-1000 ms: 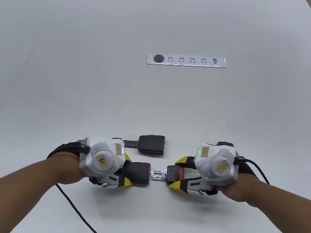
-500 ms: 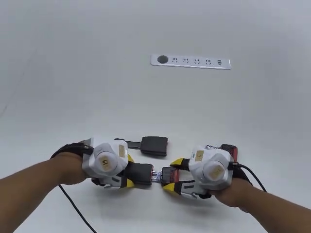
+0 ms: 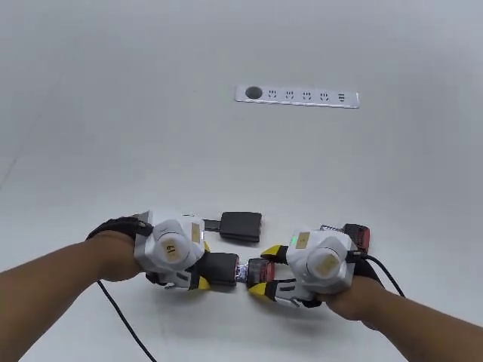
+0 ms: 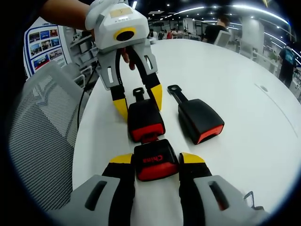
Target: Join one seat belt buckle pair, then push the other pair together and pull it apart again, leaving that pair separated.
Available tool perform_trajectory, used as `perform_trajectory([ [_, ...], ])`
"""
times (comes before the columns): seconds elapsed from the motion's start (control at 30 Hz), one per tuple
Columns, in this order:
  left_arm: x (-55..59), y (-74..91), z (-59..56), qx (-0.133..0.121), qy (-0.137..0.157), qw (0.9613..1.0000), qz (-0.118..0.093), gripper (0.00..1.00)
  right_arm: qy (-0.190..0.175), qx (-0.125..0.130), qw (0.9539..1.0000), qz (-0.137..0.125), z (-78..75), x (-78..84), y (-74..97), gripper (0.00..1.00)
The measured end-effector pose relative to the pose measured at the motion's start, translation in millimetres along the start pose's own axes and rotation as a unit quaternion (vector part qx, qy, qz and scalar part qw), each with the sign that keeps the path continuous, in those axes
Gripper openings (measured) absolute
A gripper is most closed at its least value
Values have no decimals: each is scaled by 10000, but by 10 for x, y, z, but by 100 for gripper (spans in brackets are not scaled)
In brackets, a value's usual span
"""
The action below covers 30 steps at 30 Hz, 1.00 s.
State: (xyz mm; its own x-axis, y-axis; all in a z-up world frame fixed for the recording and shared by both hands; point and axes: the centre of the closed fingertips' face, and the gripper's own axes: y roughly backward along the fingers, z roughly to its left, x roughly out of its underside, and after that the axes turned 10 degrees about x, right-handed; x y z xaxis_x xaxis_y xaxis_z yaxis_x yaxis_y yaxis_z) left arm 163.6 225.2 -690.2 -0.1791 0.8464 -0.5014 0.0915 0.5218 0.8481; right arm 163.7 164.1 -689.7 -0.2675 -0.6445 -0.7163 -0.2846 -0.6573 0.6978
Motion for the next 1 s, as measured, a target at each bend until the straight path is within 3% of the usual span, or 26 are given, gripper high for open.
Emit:
perform_trajectory([
  [0.83,55,-15,1,152,-228,9996,91,33,63,-20,9999,102,5,-84,-89,35],
  [1.0,75,-18,11,219,-313,9992,144,33,231,-59,9996,168,18,-126,-111,35],
])
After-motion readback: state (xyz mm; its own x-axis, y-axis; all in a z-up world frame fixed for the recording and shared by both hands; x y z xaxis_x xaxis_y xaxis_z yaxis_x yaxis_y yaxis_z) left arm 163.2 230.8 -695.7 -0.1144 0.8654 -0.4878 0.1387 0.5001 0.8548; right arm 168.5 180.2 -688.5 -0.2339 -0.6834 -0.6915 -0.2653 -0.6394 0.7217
